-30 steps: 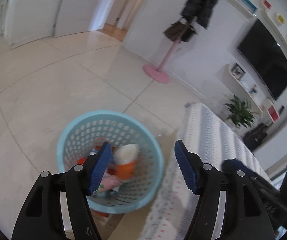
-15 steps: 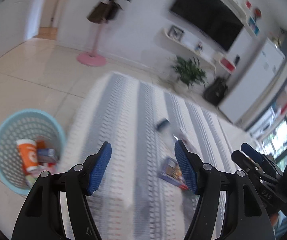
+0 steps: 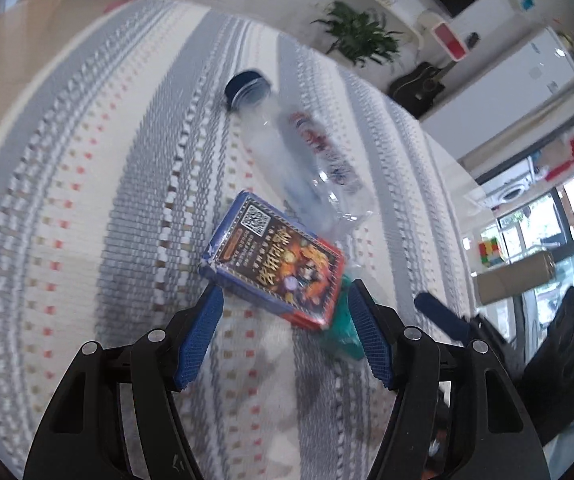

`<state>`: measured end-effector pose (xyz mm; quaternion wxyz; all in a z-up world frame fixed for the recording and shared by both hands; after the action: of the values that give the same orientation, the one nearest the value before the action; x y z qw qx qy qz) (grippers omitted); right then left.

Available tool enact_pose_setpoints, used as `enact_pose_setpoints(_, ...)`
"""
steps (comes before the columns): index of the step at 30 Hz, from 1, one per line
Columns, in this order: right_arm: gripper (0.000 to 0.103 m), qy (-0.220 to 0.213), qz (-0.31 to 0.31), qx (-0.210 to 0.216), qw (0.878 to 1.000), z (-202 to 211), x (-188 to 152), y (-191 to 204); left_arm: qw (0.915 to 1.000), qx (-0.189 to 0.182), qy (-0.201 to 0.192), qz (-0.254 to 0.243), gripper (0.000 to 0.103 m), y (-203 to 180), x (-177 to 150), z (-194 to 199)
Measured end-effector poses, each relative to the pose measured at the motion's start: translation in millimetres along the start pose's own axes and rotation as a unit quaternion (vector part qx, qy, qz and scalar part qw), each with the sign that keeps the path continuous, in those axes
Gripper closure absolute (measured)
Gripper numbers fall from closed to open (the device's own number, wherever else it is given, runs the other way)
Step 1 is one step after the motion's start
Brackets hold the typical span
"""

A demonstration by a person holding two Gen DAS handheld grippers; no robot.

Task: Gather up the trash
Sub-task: 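Grasp the blue snack box with the left gripper while the right gripper grasps the teal packet, then carry the snack box and teal packet to the wastebasket and release both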

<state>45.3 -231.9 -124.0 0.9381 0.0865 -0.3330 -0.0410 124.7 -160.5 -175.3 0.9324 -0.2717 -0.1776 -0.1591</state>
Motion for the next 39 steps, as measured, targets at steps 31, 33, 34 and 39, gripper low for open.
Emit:
enact_pose_setpoints(31, 0.058, -0.009, -0.024, 0.018, 1.0, 21.8, -11.6, -16.4, 0.9811, 0.133, -0.02, -0.139, 0.04, -18.7, 40.3, -17.8)
enact_pose_setpoints(33, 0.058, -0.021, -0.014, 0.022, 0.999, 27.0, 2.4, -6.9, 0.9816, 0.123, -0.05, -0.137, 0.041, -13.0, 44.1, 13.5)
enact_pose_setpoints(34, 0.059, -0.03, -0.004, 0.025, 0.999, 30.5, 11.7, 3.2, 0.9815, 0.123, -0.06, -0.134, 0.041, -9.3, 46.2, 25.6)
enact_pose_setpoints(39, 0.059, -0.064, 0.042, 0.062, 0.995, 44.0, 57.1, 71.0, 0.9801, 0.121, -0.133, -0.085, 0.041, 37.8, 67.8, 119.7)
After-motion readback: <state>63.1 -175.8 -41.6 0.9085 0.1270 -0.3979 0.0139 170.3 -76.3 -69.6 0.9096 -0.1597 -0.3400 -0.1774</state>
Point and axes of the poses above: each gripper's, at about its wrist camera, not at the fingertips, and z roughly against the way its jaws point, y to its left, x to its top, the point moved 9 cm from there along -z, roughly the way its jaws point, and after that the axes turned 7 degrees about -z, right-handed, at the moved point
